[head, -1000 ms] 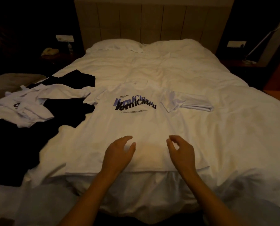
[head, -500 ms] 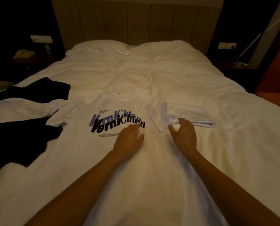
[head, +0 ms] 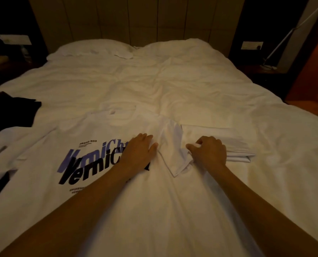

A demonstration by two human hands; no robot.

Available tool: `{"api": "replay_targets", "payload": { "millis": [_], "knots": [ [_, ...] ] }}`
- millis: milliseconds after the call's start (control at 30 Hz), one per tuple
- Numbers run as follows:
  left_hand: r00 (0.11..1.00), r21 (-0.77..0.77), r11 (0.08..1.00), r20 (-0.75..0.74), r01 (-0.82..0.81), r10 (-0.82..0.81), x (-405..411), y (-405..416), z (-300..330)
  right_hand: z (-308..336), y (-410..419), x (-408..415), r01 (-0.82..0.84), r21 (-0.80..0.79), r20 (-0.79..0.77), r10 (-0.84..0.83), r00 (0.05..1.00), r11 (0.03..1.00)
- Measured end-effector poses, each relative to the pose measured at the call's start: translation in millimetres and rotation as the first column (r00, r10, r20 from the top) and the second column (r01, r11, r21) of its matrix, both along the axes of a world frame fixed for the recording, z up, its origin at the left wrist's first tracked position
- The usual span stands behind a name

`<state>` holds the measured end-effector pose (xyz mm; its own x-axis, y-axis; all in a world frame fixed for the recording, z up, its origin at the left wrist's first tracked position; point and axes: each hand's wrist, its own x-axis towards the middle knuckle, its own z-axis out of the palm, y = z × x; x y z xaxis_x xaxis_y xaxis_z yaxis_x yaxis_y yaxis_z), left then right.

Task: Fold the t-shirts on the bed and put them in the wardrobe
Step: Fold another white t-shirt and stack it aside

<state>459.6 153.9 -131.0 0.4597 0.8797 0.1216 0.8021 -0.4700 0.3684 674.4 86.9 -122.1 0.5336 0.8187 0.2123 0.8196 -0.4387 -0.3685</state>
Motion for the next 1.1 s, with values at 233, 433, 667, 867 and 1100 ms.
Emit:
{"api": "replay_targets", "payload": {
  "millis": [233, 433, 667, 867, 1100],
  "knots": [
    [0.996, 0.003, 0.998, -0.057, -0.067, 0.067, 12, 23, 1, 27, 13, 27, -0.096, 0.28, -0.218, 0.16, 0.963, 0.955],
    [1.0, -0.038, 0.999, -0.024, 0.018, -0.019, 37, 40, 9, 67, 58, 80, 0.207, 0.429, -0.739, 0.21, 0.64, 0.879],
    [0.985, -0.119, 0.992, -0.162, 0.038, -0.057, 56, 46, -12, 44, 66, 89, 0.175, 0.108, -0.922, 0.033, 0.385, 0.979],
    [0.979, -0.085, 0.996, -0.202, -0.004, -0.014, 65, 45, -16, 39, 64, 88, 0.178, 0.093, -0.825, -0.024, 0.565, 0.98],
    [0.987, -0.066, 0.996, -0.144, 0.067, -0.076, 81, 34, -20, 57, 69, 95, 0.107, 0.364, -0.735, 0.215, 0.643, 0.925]
  ]
}}
